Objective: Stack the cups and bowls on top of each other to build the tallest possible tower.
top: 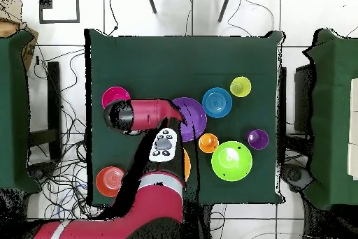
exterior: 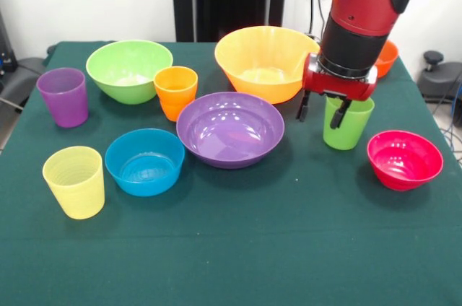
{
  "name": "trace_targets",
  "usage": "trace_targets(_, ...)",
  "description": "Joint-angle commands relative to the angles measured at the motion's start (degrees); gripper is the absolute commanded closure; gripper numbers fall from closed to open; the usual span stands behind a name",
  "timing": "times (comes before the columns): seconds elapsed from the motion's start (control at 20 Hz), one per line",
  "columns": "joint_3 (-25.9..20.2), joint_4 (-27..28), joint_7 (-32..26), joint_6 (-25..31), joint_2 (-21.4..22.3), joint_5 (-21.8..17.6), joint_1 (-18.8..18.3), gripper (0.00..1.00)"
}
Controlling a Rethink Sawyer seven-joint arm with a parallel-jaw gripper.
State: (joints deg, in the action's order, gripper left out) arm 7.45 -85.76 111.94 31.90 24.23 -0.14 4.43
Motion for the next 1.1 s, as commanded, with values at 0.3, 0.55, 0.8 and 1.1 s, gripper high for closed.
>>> trace_targets(0.3, -2.81, 2.6, 1.72, 0.48, -3.48, -3.67, 0.06, 0.0)
trace_targets(0.55, -1.92, 4.18, 2.57, 1.21, -4.17, -3.6, 0.98, 0.0)
trace_targets(0.8, 1.41, 6.54, 3.94, 2.36, -5.81, -4.53, 3.39, 0.0)
trace_targets(1.1, 6.02, 9.37, 4.7, 4.18, -8.15, -5.06, 6.61, 0.0)
